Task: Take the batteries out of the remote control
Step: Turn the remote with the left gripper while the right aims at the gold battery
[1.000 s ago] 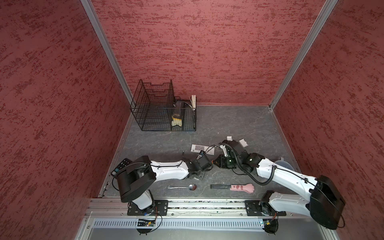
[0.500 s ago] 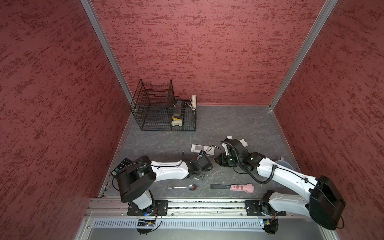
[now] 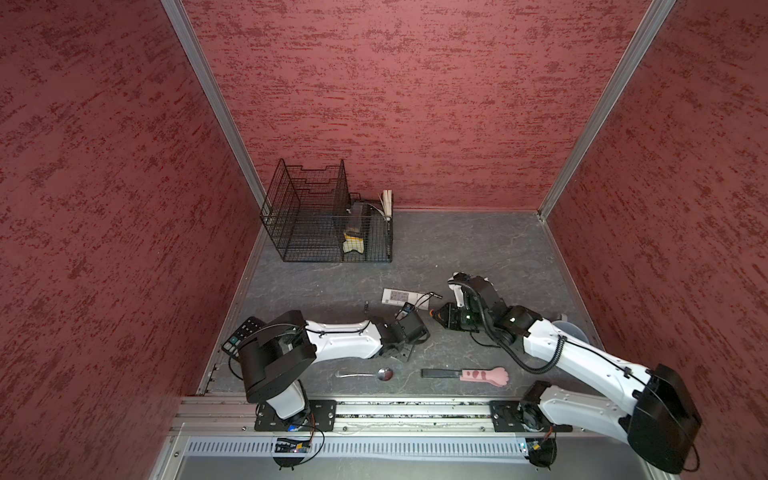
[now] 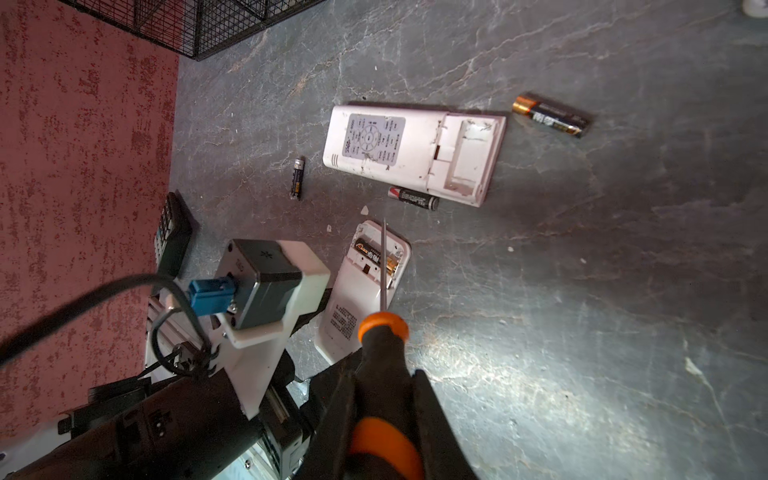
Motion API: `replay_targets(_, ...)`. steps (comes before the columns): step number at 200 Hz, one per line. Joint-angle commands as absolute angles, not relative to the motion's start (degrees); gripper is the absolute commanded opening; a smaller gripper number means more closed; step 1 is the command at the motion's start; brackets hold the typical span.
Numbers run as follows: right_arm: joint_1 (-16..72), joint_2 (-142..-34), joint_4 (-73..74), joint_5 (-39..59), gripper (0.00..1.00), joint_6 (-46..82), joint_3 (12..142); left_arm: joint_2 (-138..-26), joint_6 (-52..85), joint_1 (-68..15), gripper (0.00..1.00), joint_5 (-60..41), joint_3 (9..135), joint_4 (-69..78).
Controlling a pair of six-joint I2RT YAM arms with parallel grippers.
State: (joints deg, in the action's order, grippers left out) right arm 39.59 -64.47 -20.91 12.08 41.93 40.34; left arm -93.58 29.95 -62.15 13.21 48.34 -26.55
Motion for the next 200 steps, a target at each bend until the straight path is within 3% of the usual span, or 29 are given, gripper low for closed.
replay_targets(1, 39.1, -62.9, -20.6, 10.5, 0.0, 41.3, 39.8, -95.9, 32.0, -62.8, 0.67, 10.4, 48.5, -32.3)
replay_targets(9, 39.1, -62.5, -20.4, 10.5, 0.0, 41.3, 39.7, -95.7, 32.7, -62.8, 0.72, 10.5, 48.7, -33.2)
replay_targets(46, 38.9, -61.3, -20.0, 10.5, 0.0, 41.3, 39.2, -93.6, 37.0, -63.5, 0.74, 10.8, 48.6, -36.2)
replay_targets(200, 38.8, -61.3, -18.1, 12.5, 0.0, 40.3, 39.1, -93.5, 48.2, -65.4, 0.76, 15.5, 47.2, -45.9)
